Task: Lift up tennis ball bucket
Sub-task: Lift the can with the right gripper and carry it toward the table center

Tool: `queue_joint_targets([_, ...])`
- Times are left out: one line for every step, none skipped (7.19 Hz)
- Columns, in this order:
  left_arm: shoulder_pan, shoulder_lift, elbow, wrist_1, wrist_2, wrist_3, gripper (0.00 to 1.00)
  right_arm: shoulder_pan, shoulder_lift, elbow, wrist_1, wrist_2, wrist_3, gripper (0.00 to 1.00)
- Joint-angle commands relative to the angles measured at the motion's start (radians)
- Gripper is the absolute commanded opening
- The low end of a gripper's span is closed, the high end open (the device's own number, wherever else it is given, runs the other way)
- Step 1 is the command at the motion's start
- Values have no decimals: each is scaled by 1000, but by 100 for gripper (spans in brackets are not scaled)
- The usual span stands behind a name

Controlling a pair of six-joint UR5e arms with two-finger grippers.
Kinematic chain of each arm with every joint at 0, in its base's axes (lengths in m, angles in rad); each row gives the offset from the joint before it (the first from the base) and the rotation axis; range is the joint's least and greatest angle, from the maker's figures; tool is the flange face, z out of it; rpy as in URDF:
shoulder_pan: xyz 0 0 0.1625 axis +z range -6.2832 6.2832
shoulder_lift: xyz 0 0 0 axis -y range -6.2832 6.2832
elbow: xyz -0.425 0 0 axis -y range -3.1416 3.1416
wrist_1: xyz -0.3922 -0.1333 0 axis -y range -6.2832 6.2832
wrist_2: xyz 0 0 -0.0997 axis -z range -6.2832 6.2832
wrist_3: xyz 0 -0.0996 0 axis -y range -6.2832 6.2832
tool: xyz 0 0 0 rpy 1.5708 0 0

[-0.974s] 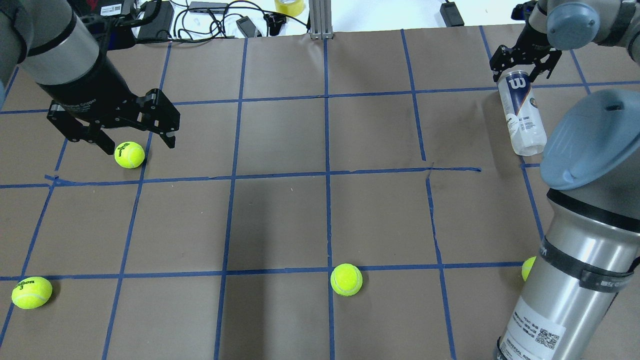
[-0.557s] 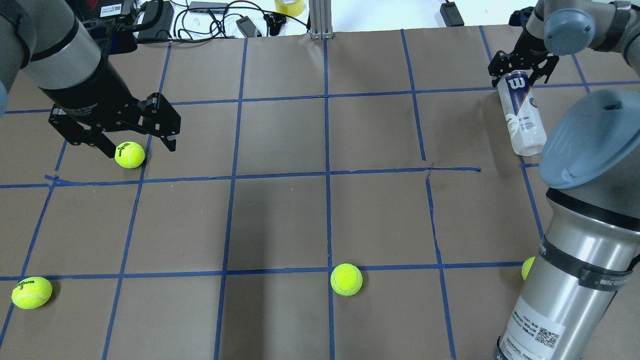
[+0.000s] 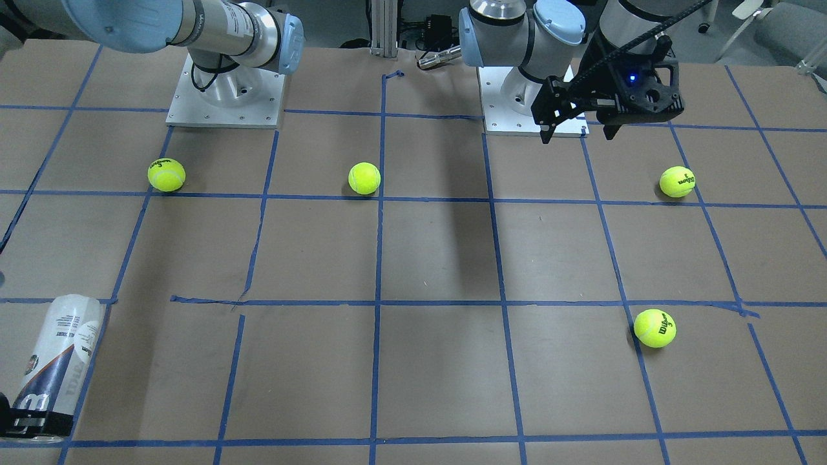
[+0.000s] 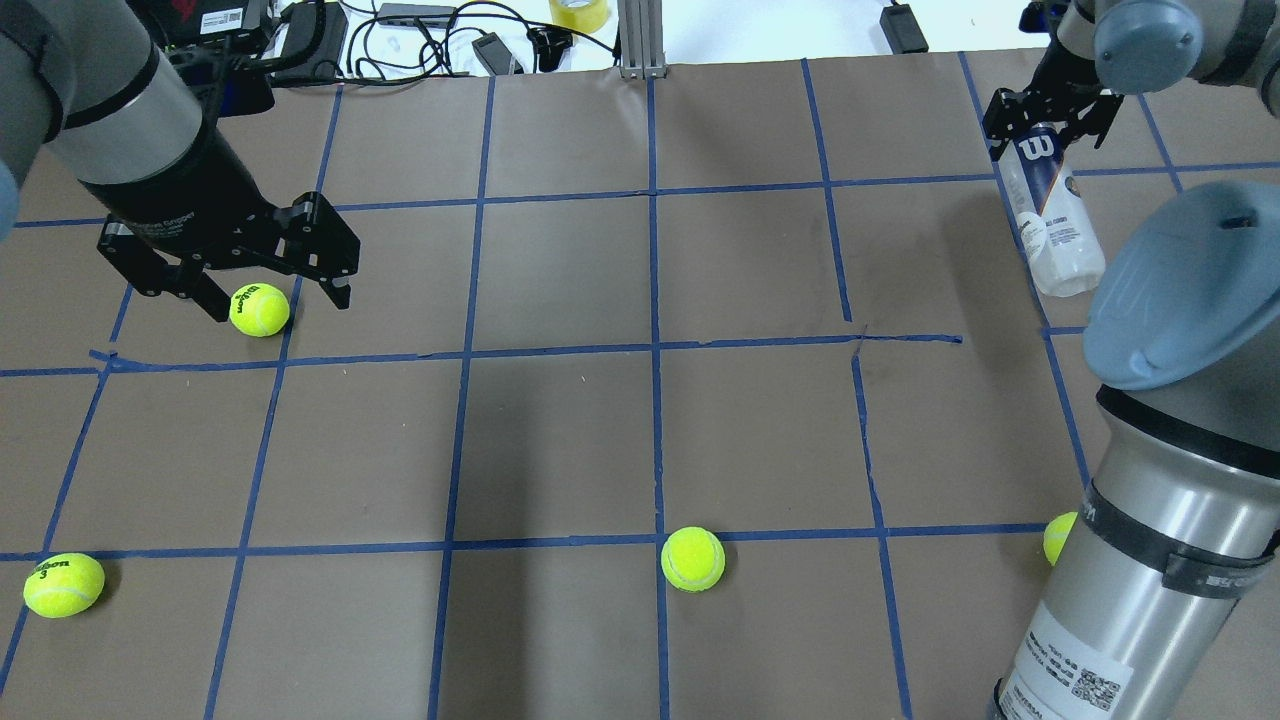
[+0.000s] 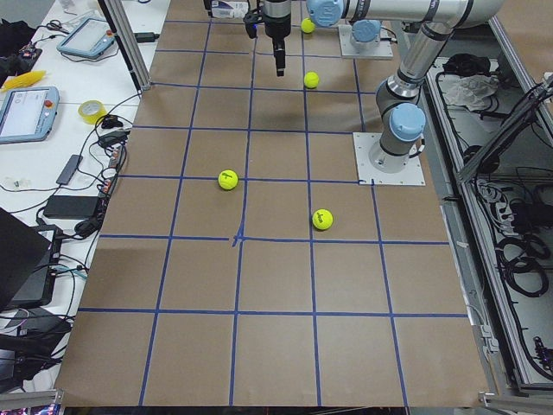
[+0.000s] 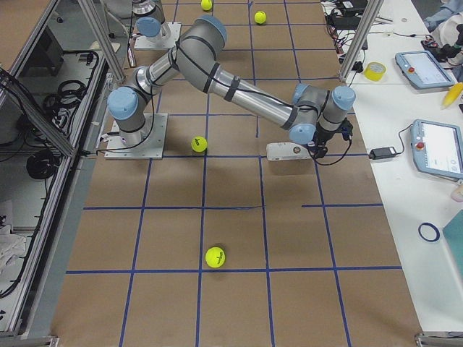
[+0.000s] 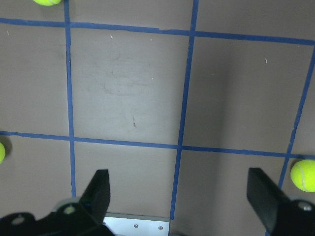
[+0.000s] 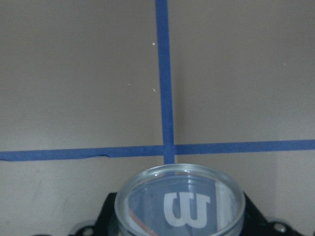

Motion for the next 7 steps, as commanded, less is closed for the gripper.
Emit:
queue_joint_targets([-3, 3, -16, -10, 0, 0, 100, 101, -86, 7, 75, 24, -48, 40])
queue_joint_targets([-1, 3, -17, -9, -1, 2, 100, 189, -108, 18, 143, 26, -52, 41])
queue_joint_targets([5, 1, -17, -4, -3, 4, 100, 272, -113, 42, 148, 26, -143, 41])
queue_joint_targets([11, -2, -22, -6, -1, 4, 100, 356, -113, 73, 120, 26, -277, 39])
queue_joint_targets([28, 0, -14, -1, 3, 38, 100, 438, -108, 108, 28, 41, -341, 38])
queue_joint_targets([83, -25, -25, -1, 55, 154, 100, 522, -108, 163, -91, 48, -376, 39])
queue_joint_targets([164, -40, -24, 17, 63, 243, 100, 599, -111, 206, -180, 48, -427, 38])
